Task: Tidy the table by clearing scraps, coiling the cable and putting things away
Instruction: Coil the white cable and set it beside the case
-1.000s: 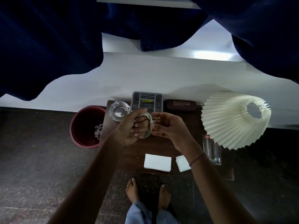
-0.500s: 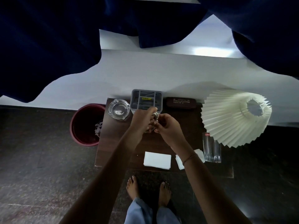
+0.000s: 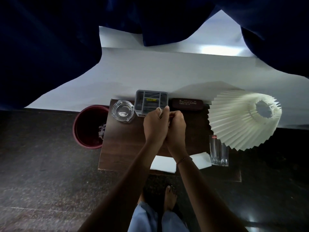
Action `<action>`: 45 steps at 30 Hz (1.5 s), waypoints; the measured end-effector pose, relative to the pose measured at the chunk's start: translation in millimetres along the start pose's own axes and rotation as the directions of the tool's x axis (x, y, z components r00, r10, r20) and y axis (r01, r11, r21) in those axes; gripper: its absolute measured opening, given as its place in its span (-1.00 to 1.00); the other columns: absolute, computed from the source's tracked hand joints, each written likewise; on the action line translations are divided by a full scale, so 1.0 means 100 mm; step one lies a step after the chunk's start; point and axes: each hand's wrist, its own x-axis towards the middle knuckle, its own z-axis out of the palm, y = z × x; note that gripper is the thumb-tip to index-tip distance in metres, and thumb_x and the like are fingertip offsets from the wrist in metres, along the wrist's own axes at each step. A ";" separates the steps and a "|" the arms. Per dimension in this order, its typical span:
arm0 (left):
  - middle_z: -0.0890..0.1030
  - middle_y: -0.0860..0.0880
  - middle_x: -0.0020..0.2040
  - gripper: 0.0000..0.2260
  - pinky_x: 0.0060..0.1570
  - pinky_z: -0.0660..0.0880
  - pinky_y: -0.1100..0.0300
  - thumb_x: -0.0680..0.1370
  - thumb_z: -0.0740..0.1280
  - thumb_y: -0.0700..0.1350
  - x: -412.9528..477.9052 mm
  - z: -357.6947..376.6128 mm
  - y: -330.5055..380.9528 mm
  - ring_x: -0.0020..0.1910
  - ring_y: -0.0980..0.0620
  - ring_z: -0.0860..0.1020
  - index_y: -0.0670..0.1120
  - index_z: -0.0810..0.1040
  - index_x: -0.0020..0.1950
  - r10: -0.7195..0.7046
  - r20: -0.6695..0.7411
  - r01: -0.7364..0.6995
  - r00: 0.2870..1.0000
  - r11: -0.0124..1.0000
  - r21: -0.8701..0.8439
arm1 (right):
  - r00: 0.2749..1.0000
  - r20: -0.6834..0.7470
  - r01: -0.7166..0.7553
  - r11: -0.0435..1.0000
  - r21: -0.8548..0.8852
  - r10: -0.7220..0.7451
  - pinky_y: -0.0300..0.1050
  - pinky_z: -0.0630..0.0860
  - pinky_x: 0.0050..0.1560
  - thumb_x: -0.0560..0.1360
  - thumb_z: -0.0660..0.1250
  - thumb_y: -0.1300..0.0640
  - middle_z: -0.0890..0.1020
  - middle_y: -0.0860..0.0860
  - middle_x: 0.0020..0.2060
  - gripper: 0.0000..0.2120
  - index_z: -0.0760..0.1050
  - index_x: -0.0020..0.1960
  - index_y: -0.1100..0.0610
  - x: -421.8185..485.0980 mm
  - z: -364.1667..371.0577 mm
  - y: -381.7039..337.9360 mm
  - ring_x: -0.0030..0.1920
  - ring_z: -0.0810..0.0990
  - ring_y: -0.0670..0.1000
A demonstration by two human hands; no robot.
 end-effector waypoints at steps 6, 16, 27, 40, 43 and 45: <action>0.37 0.00 -0.53 -0.60 -0.38 0.29 0.16 0.55 0.23 -0.03 0.04 0.01 -0.05 -0.50 0.10 0.33 -0.12 0.34 -0.47 -0.049 -0.006 0.048 0.999 0.994 -0.099 | 0.996 0.012 0.089 0.988 -0.126 -0.088 -0.41 0.42 -0.25 0.47 0.25 0.35 0.49 0.12 -0.03 -0.93 0.45 -0.07 0.23 0.05 -0.06 -0.01 -0.23 0.46 -0.15; 0.32 0.09 -0.69 -0.59 -0.47 0.23 0.24 0.55 0.23 -0.06 0.07 -0.07 -0.03 -0.59 0.09 0.28 -0.05 0.36 -0.51 -0.141 0.054 0.151 0.988 0.923 -0.353 | 0.990 0.101 0.106 0.994 -0.034 -0.102 -0.40 0.48 -0.12 0.46 0.27 0.34 0.64 0.06 -0.14 -0.80 0.58 0.02 0.18 0.03 -0.09 -0.06 -0.19 0.57 -0.13; 0.22 0.09 -0.69 -0.55 -0.68 0.08 0.43 0.57 0.20 -0.11 0.05 -0.24 -0.10 -0.74 0.19 0.15 -0.06 0.23 -0.52 -0.264 0.313 0.409 0.912 0.630 -0.660 | 0.685 0.716 -0.576 0.698 0.424 0.131 0.02 0.45 0.24 0.49 0.18 -0.01 0.58 0.10 0.11 -0.67 0.48 0.15 0.13 0.12 -0.53 0.00 0.17 0.54 0.07; 0.26 0.06 -0.70 -0.52 -0.61 0.25 0.36 0.59 0.16 0.03 0.01 -0.31 -0.12 -0.74 0.16 0.21 -0.10 0.25 -0.52 -0.124 0.543 0.297 0.830 0.923 -0.244 | 0.708 0.692 -0.351 0.921 0.170 0.142 -0.34 0.59 -0.20 0.45 0.33 0.27 0.65 0.06 -0.11 -0.72 0.52 0.16 0.23 0.16 -0.58 -0.03 -0.16 0.63 -0.07; 0.27 0.06 -0.71 -0.50 -0.58 0.25 0.33 0.56 0.19 0.09 0.01 -0.31 -0.10 -0.72 0.16 0.23 -0.07 0.25 -0.54 -0.134 0.469 0.239 0.873 0.956 -0.171 | 0.733 0.661 -0.339 0.929 0.150 0.161 -0.35 0.58 -0.22 0.42 0.36 0.27 0.66 0.01 -0.14 -0.69 0.52 0.15 0.22 0.15 -0.54 -0.03 -0.20 0.64 -0.13; 0.28 0.06 -0.71 -0.50 -0.61 0.25 0.35 0.56 0.20 0.09 0.02 -0.27 -0.12 -0.72 0.17 0.25 -0.09 0.28 -0.54 -0.133 0.356 0.183 0.925 0.977 -0.109 | 0.761 0.628 -0.307 0.944 0.123 0.166 -0.34 0.60 -0.22 0.41 0.37 0.28 0.66 0.05 -0.11 -0.68 0.52 0.16 0.24 0.14 -0.51 -0.04 -0.19 0.64 -0.11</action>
